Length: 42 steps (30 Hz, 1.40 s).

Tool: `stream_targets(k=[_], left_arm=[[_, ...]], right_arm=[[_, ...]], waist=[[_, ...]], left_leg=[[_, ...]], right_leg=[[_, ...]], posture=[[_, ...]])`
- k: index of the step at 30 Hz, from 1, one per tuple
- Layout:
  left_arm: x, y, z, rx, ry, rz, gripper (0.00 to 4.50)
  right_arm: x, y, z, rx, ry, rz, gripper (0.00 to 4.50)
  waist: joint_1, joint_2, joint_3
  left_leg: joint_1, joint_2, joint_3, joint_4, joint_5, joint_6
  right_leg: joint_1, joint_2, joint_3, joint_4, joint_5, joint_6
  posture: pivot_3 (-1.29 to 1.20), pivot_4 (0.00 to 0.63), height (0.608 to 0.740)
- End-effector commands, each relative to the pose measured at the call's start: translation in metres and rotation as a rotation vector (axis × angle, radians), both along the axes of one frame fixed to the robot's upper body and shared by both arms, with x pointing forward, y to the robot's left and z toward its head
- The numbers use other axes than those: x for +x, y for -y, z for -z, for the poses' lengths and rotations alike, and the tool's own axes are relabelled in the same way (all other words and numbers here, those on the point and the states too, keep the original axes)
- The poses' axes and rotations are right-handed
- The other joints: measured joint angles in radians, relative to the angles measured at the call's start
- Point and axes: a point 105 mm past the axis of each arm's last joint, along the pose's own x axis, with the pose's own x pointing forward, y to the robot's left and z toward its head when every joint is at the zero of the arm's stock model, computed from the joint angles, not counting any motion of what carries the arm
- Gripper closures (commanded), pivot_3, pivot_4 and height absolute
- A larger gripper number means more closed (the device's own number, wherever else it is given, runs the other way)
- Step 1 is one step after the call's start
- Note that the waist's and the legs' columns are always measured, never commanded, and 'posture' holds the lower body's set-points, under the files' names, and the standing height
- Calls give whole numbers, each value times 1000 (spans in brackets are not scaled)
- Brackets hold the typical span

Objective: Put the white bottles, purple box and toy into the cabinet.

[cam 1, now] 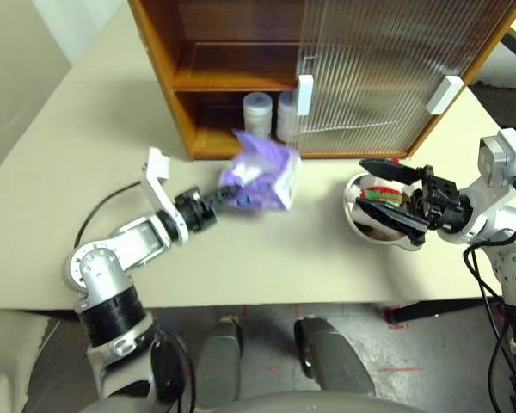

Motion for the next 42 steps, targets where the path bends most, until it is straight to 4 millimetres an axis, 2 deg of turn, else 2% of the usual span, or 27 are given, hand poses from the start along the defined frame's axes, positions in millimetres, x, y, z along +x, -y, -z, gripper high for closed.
stream_targets(k=[1,4,8,13,17,20,23,25,31,35,37,40,42], left_arm=[[1,8,-36,23,102,-64,4476],[4,7,-49,216,150,-115,4476],[13,5,-66,346,206,-191,4476],[44,-3,-83,305,236,-370,4476],[54,22,-91,277,276,-286,4476],[59,21,-103,250,301,-287,4476],[68,16,-109,269,310,-292,4476],[78,17,-110,274,313,-288,4476],[107,27,-109,355,328,-296,4476],[118,19,-107,344,301,-371,3300],[118,18,-116,335,329,-390,2470],[117,20,-122,311,327,-392,1286],[117,21,-122,312,320,-386,507]], right_arm=[[6,-1,-8,-10,28,3,0],[11,-1,-8,-28,34,3,0],[17,7,-2,-84,22,52,0],[16,12,-6,-42,26,72,0],[18,9,-6,-17,37,81,0],[20,6,-7,8,34,86,0],[20,0,-18,49,60,66,0],[26,0,-27,82,77,79,0],[29,-2,-31,24,94,45,0],[30,4,-27,-4,90,65,0],[29,2,-14,-57,64,64,0],[28,-3,-15,-2,36,65,0],[27,-5,-14,-11,34,54,0]], waist=[[4,-3,-2],[4,-5,-8],[6,-4,-13],[8,-5,-20],[6,-6,-28],[4,-6,-28],[-2,-6,-28],[-4,-4,-28],[6,-4,-29],[6,-3,-31],[6,-4,-31],[3,-4,-31],[3,-3,-32]], left_leg=[[0,0,0,0,0,-1],[0,-1,0,0,1,-1],[0,-1,0,0,4,-2],[0,-1,0,-1,8,-2],[1,-3,0,-5,14,-4],[1,-4,0,-8,18,-2],[2,-4,0,-10,18,-2],[4,-4,0,-12,18,-1],[3,-5,0,-12,20,1],[0,-5,0,-12,20,1],[0,-5,0,-12,20,1],[-1,-5,0,-13,20,1],[0,-5,0,-12,20,1]], right_leg=[[0,0,0,0,1,0],[1,0,0,-2,4,1],[1,0,0,-2,5,-1],[1,1,0,-3,9,-1],[1,0,1,-5,12,1],[0,0,2,-7,15,2],[-1,0,3,-7,16,1],[-1,0,3,-7,16,1],[0,0,3,-7,16,1],[-1,-1,3,-9,16,2],[-1,-1,3,-9,15,2],[-2,-1,3,-9,15,2],[-2,-1,4,-9,15,2]], posture=[[114,52,740],[123,45,740],[129,41,740],[120,40,740],[108,32,740],[98,47,740],[90,59,740],[91,55,740],[98,55,740],[101,32,740],[113,24,740],[104,41,740],[102,23,740]])
